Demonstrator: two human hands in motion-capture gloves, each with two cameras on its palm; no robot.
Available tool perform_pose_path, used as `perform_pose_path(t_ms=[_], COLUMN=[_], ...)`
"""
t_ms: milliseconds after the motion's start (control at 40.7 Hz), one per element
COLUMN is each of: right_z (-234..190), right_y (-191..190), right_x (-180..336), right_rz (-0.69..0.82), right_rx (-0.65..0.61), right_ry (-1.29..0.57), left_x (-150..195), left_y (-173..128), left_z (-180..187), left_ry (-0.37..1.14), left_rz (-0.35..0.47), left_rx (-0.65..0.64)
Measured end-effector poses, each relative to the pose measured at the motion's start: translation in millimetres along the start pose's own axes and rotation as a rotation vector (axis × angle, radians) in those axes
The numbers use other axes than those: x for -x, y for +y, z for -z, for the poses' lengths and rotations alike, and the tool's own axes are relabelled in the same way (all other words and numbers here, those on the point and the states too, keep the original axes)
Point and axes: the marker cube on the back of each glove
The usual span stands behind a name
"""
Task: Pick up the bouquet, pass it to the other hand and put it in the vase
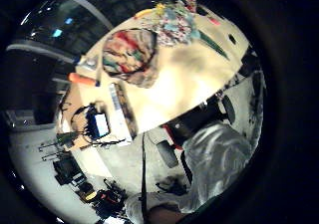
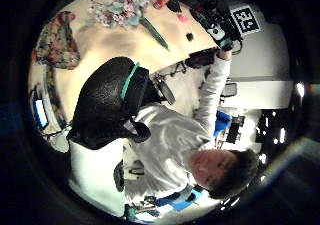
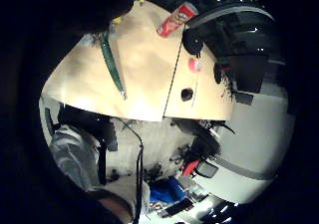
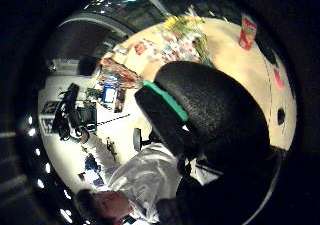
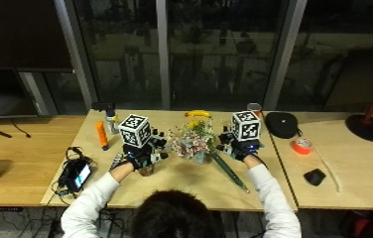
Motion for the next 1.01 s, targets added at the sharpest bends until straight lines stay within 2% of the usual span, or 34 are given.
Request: perform_pose_path(t_ms=[123, 319, 540, 663, 761, 884, 1007], right_z=[-7.6, -12.8, -7.4, -7.8, -10.3, -8.3, -20.3], right_y=[7.6, 13.3, 18.3, 14.6, 12.3, 11.3, -12.6], right_x=[1.0, 4.9, 9.0, 10.8, 9.8, 1.6, -20.3], right_rz=[-0.002, 0.011, 0.011, -0.015, -0.077, -0.132, -0.216], right_rx=[0.01, 0.031, -0.008, -0.083, -0.028, 0.043, 0.073], right_ry=[0.027, 0.061, 0.034, -0.026, -0.033, -0.051, -0.097], left_x=[3.9, 8.9, 11.3, 3.9, -6.9, -16.6, -20.4], left_y=[-1.1, 2.1, -1.6, -4.6, -1.7, 6.1, 13.2], left_z=[1.0, -4.2, -8.5, -16.4, -20.7, -20.2, -20.2], left_ry=[-0.034, 0.011, 0.032, 0.129, 0.177, 0.107, 0.092], left_rz=[0.014, 0.011, 0.002, -0.026, -0.068, -0.101, -0.122], left_rx=[-0.012, 0.014, 0.01, 0.032, 0.048, -0.005, -0.042])
